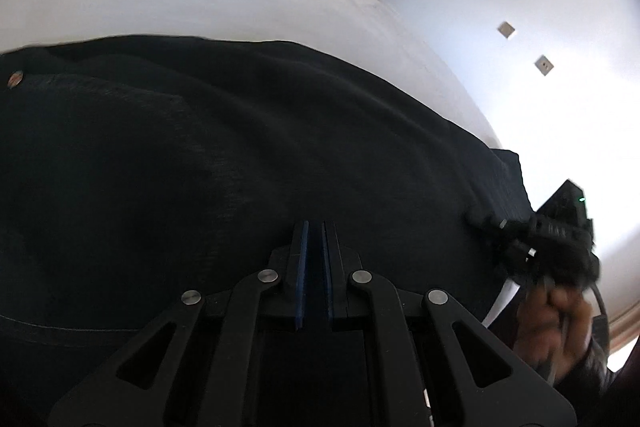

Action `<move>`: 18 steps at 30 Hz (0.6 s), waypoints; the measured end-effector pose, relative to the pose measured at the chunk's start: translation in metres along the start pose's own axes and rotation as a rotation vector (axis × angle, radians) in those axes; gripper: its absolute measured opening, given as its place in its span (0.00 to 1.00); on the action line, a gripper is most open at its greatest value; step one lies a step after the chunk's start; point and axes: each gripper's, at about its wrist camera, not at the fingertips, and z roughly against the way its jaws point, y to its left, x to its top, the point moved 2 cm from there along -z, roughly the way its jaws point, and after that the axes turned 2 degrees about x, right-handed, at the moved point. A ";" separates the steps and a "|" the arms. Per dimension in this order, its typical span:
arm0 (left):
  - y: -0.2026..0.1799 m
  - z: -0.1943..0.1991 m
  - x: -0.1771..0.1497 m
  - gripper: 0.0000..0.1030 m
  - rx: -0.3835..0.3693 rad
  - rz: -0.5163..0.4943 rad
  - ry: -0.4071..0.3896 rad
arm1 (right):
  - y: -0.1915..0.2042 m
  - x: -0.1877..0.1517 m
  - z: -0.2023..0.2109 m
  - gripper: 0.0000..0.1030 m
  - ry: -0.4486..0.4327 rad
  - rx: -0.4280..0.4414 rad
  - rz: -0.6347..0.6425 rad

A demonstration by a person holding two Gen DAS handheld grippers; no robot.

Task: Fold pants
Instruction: 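Lower the jeans onto the bed with both tools and open the right tool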

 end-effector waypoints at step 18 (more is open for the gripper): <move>0.051 0.018 0.017 0.06 0.041 0.070 -0.007 | -0.098 0.029 0.244 0.61 -0.617 -0.193 -0.234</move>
